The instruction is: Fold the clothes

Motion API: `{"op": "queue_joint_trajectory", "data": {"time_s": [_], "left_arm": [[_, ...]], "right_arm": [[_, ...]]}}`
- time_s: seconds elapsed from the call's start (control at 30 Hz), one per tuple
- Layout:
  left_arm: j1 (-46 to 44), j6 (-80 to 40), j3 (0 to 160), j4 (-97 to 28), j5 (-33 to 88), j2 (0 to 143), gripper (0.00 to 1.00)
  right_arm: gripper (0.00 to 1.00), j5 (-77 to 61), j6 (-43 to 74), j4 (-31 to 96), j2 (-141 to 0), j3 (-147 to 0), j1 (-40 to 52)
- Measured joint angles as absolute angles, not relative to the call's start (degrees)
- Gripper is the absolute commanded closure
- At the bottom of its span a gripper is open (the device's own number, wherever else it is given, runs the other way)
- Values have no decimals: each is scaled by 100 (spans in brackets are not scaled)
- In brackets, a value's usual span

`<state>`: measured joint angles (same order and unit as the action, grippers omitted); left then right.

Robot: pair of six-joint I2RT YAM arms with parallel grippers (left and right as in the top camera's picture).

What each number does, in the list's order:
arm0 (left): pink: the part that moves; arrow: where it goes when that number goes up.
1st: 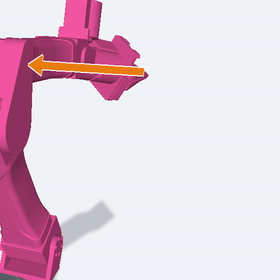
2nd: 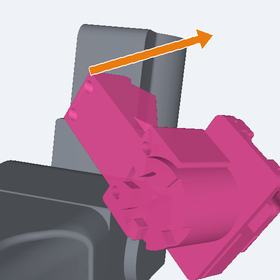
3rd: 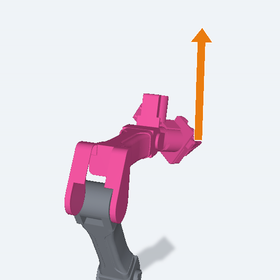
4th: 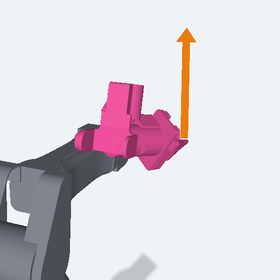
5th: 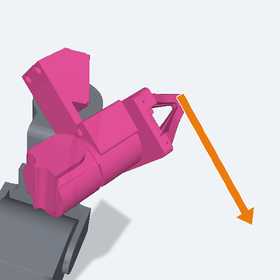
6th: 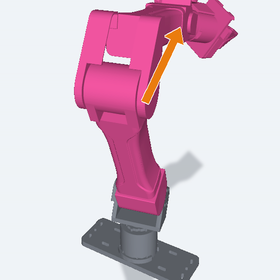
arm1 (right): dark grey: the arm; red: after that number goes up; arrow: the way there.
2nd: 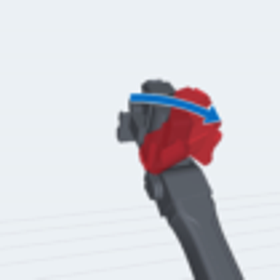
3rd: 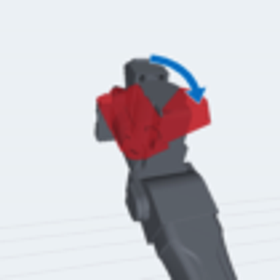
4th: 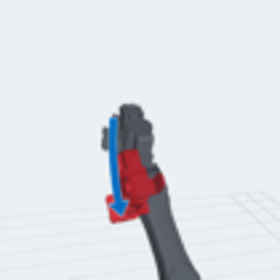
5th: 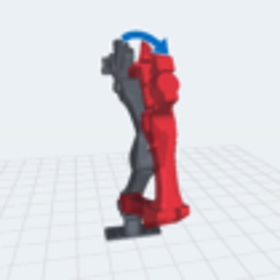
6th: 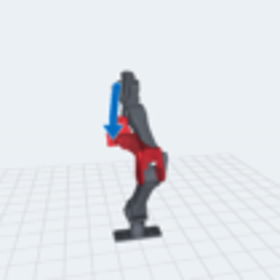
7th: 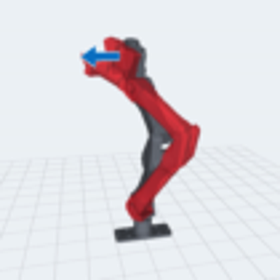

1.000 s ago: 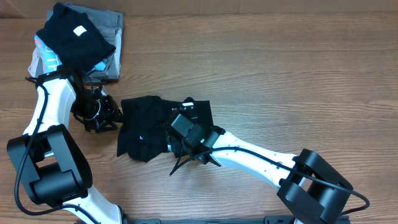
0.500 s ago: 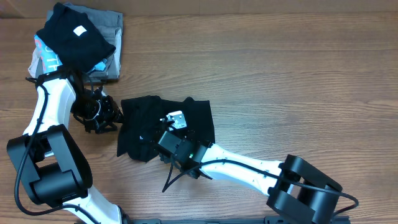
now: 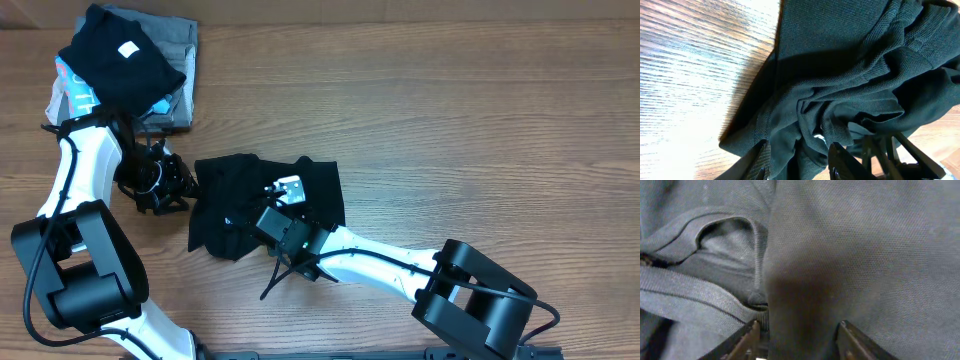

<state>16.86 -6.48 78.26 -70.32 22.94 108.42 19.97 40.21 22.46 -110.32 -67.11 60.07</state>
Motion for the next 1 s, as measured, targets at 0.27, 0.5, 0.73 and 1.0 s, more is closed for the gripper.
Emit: {"op": "queue_joint_trajectory", "data": {"time_s": [0.27,0.5,0.73,1.0], "left_arm": [[1686,-646,7826,-7032,2294,10842,59],[1686,-646,7826,-7035,2294,10842,59],[1686,-646,7826,-7035,2292,10842,59],[1686,-644,7826,-7035,2292,10842,59]], "right_arm": [[39,2067,4040,2187,-11043,-6713,5999],[39,2097,4045,1865,-11059,-6711,5992],[50,2045,4051,1772,-11275,-6729,5774],[62,1826,4123,1885,-11343,-6838,5566]]}}
